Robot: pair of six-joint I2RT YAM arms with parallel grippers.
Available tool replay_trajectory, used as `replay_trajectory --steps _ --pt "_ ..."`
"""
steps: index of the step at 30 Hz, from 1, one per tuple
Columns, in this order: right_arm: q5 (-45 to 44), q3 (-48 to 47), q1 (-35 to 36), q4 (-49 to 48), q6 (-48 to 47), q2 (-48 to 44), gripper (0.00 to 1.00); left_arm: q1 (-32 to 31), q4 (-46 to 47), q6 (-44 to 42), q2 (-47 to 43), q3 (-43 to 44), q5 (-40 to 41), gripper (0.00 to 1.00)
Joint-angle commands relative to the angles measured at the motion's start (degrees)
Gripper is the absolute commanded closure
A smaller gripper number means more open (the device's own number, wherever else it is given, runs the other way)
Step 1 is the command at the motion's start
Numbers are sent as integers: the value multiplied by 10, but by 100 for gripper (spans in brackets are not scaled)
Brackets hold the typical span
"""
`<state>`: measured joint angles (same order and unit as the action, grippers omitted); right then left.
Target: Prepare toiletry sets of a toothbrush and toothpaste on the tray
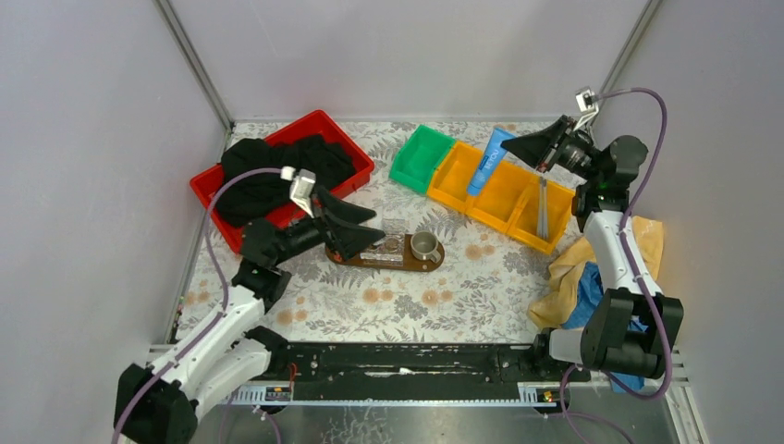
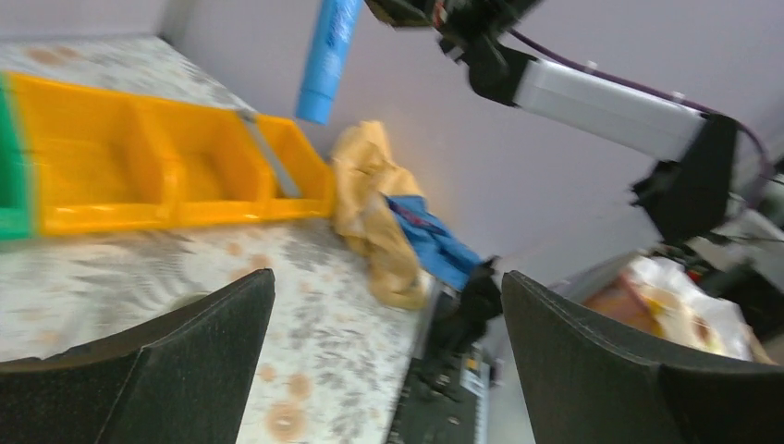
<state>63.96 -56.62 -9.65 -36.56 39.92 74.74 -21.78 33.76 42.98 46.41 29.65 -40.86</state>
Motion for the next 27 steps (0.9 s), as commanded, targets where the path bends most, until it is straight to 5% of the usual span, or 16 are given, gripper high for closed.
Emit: replay_trajectory --steps 1,5,7,18,27 --pt "74 -1 2 -340 304 5 100 -86 127 53 29 12 22 0" --pt "64 -7 2 -584 544 46 100 -154 89 -9 64 50 96 0" --pt "63 -9 2 -600 574 49 100 -172 90 -15 93 69 120 0" --pt "76 18 70 -397 406 -31 100 -221 161 -20 299 195 173 2" --pt "78 26 89 -329 344 -54 100 -255 206 -5 363 242 154 24"
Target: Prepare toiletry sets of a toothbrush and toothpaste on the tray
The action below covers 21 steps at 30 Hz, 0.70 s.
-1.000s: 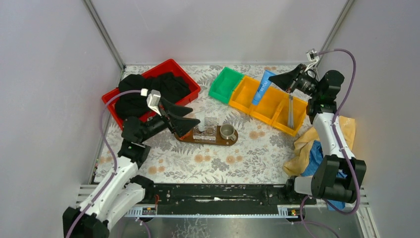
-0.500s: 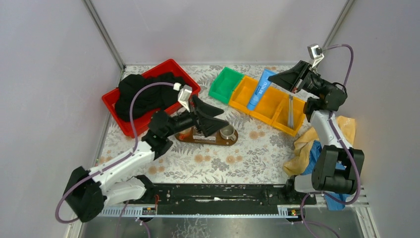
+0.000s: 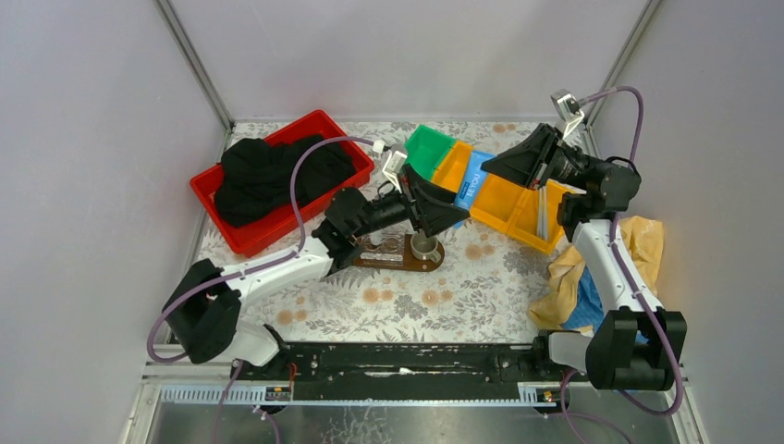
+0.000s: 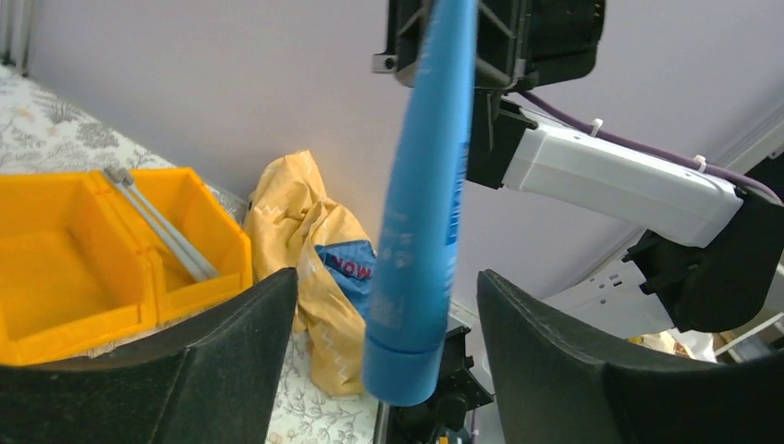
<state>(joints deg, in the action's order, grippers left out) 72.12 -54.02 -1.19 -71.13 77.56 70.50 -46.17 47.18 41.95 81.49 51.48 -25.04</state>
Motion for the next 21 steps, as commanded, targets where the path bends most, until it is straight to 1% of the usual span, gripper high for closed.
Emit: replay_trajectory --steps 1,8,11,14,15,16,17,18,19,20,21 --pt "-4 0 4 22 -35 -12 100 -12 77 10 15 25 -10 30" --pt "-2 5 4 67 -79 -22 100 -12 93 25 17 26 -38 75" --pt "-2 7 6 80 -92 -26 100 -12 89 22 13 28 -48 87" --pt "2 5 6 99 -111 -33 100 -12 79 2 6 26 -58 93" --pt "6 4 6 107 -120 -35 95 -12 71 -7 3 25 -60 93" --pt "10 1 6 119 -131 -37 86 -12 61 -21 -2 24 -63 93" --pt "18 -3 6 134 -146 -40 75 -12 49 -36 -7 23 -66 94" --pt "30 -8 6 155 -167 -42 68 -12 33 -54 -13 22 -69 94" --pt "42 -13 6 175 -192 -45 57 -12 12 -73 -19 23 -74 94" --pt "54 -21 7 200 -218 -48 51 -11 -6 -90 -25 22 -80 93" --pt "66 -30 7 255 -256 -50 46 -10 -26 -108 -31 23 -87 93"
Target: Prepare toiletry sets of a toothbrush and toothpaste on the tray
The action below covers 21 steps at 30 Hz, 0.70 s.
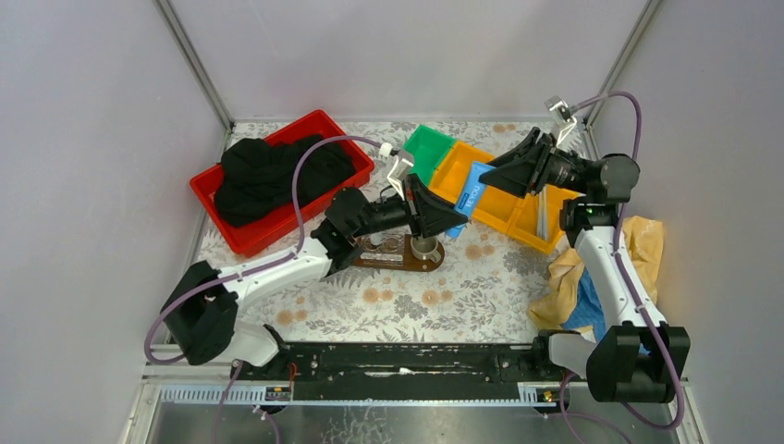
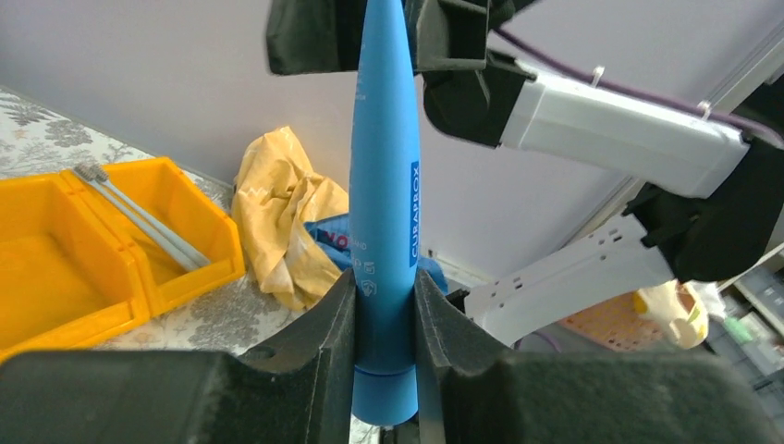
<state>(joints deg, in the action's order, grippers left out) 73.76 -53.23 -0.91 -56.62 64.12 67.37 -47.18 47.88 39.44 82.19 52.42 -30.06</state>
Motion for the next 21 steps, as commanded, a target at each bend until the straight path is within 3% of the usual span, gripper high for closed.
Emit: replay_trajectory --steps 1,6,15,21 --pt "61 -53 4 166 -164 -20 44 1 -57 -97 -44 14 -47 93" --pt "97 -125 10 409 -353 -16 42 10 -116 -139 -61 15 -81 93" --pt "104 -154 33 491 -415 -6 50 21 -132 -139 -61 13 -107 93" --pt "79 -202 49 678 -572 4 53 29 -133 -139 -71 6 -105 93"
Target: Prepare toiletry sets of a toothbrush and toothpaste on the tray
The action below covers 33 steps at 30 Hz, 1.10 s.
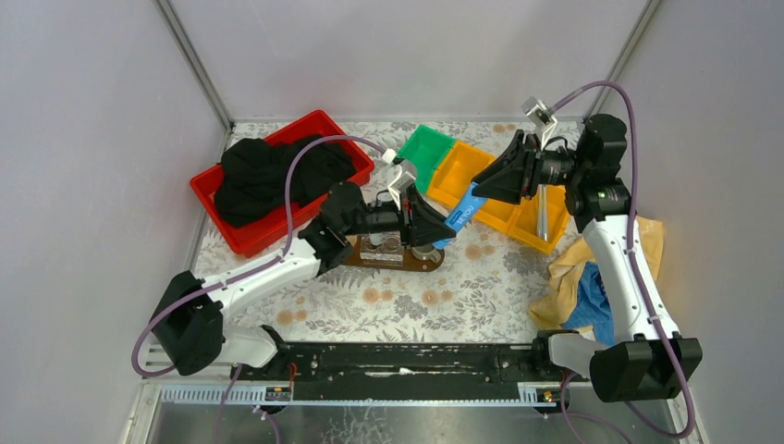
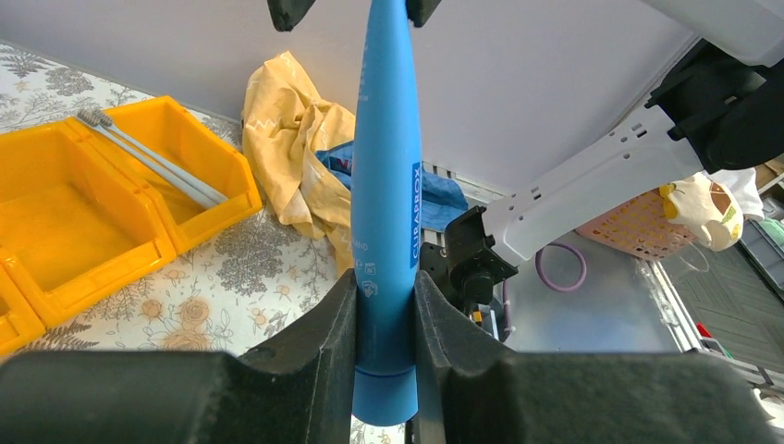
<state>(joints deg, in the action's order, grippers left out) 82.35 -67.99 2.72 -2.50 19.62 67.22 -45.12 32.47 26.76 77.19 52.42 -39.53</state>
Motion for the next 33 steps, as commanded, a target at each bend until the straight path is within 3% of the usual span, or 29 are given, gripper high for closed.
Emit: replay_trajectory --steps 1,4,9,13,16,18,20,21,22,23,30,33 --pt "-13 -66 17 173 -155 9 56 11 20 -12 -21 6 -10 93" --pt "-23 -91 24 251 -214 19 67 15 19 -11 -24 3 -12 93" --pt "-27 -100 28 274 -239 21 69 24 20 -9 -30 1 -15 93" --pt "-29 -103 34 279 -247 22 93 27 18 -7 -29 1 -22 92" --pt "-34 -106 38 278 -251 19 100 31 14 -7 -29 2 -29 89" --pt "-36 -109 40 276 -251 18 100 34 10 -7 -32 0 -30 76" --pt "-39 -113 41 273 -250 18 100 40 3 -8 -40 -3 -25 54" --pt "-43 -114 41 272 -250 18 100 43 -3 -11 -47 -6 -22 38" --pt "-47 -115 41 272 -250 18 100 50 -13 -16 -58 -11 -18 15" --pt "-53 -115 41 272 -252 18 100 58 -31 -30 -71 -13 -12 2" --pt "-183 -123 105 294 -310 28 100 153 -268 -127 -205 -4 64 0" --pt "-249 -125 156 285 -337 40 100 174 -365 -202 -265 -13 185 0"
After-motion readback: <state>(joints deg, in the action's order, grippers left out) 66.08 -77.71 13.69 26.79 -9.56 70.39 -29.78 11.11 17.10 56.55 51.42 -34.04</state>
